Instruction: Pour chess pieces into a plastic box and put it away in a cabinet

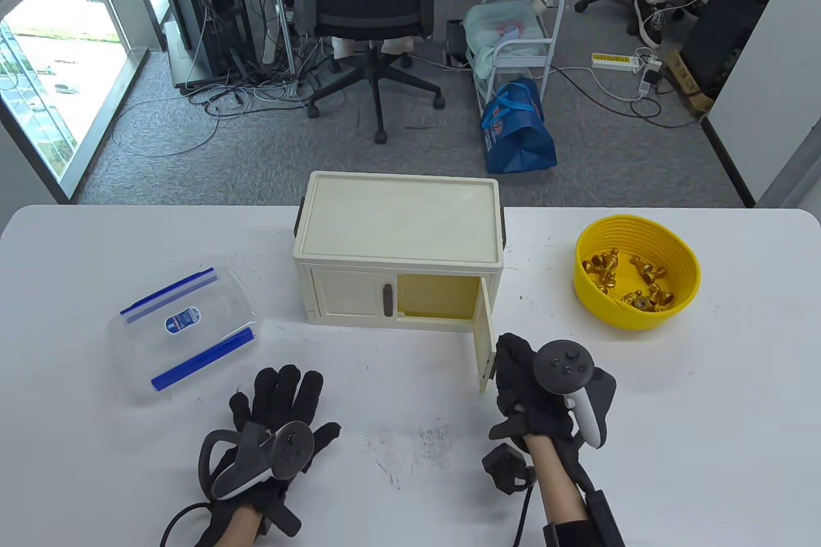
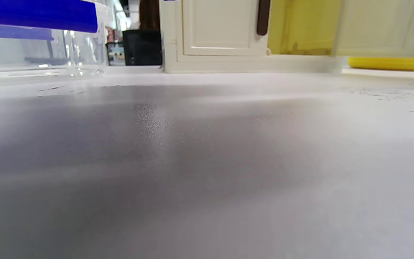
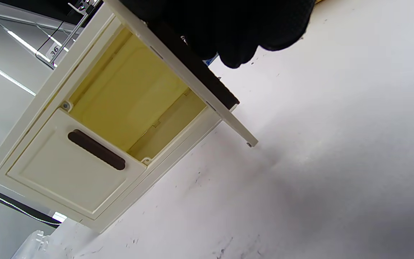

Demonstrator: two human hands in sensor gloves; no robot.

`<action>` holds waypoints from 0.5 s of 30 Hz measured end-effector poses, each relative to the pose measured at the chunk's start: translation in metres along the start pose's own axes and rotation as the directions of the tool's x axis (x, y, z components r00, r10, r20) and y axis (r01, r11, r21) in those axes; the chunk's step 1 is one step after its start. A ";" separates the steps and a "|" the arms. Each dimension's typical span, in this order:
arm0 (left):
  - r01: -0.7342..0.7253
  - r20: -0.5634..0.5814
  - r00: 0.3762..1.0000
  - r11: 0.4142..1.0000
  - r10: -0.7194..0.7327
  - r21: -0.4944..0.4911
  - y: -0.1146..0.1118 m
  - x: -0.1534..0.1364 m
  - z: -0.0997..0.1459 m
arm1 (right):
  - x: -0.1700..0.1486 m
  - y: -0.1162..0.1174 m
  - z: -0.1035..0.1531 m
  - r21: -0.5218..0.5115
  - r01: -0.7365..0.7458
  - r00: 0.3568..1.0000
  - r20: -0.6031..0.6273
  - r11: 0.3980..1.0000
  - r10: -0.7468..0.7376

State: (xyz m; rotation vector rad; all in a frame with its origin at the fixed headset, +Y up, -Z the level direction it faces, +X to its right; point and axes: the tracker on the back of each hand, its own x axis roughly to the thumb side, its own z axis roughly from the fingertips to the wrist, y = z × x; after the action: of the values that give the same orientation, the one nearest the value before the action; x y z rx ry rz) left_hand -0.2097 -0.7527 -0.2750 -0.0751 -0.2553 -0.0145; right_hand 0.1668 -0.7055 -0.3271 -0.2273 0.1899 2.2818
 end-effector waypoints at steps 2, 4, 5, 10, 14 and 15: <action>0.000 -0.001 1.000 1.000 0.000 -0.001 0.000 0.000 0.000 | -0.003 -0.002 -0.001 -0.001 0.019 1.000 -0.006 1.000 -0.019; 0.000 -0.002 1.000 1.000 0.000 0.000 0.000 -0.001 0.000 | -0.005 -0.003 -0.002 0.008 0.039 0.999 -0.011 0.999 -0.039; 0.000 -0.003 1.000 1.000 0.000 -0.001 0.000 -0.001 -0.001 | -0.006 -0.003 -0.002 0.008 0.045 0.999 -0.010 0.999 -0.045; -0.002 -0.002 1.000 1.000 0.002 -0.003 0.000 -0.001 -0.001 | -0.006 -0.003 -0.002 0.008 0.045 0.999 -0.009 0.999 -0.045; -0.003 -0.001 1.000 1.000 0.003 0.000 0.000 -0.001 -0.001 | -0.006 -0.003 -0.001 0.005 0.041 0.999 -0.008 0.999 -0.041; -0.003 -0.001 1.000 1.000 0.003 0.000 -0.001 -0.001 -0.001 | -0.006 -0.003 -0.001 0.005 0.041 0.999 -0.008 0.999 -0.041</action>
State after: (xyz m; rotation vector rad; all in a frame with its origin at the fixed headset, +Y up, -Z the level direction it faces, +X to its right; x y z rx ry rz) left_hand -0.2104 -0.7533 -0.2763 -0.0758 -0.2544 -0.0112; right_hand 0.1732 -0.7084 -0.3271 -0.2352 0.1929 2.2399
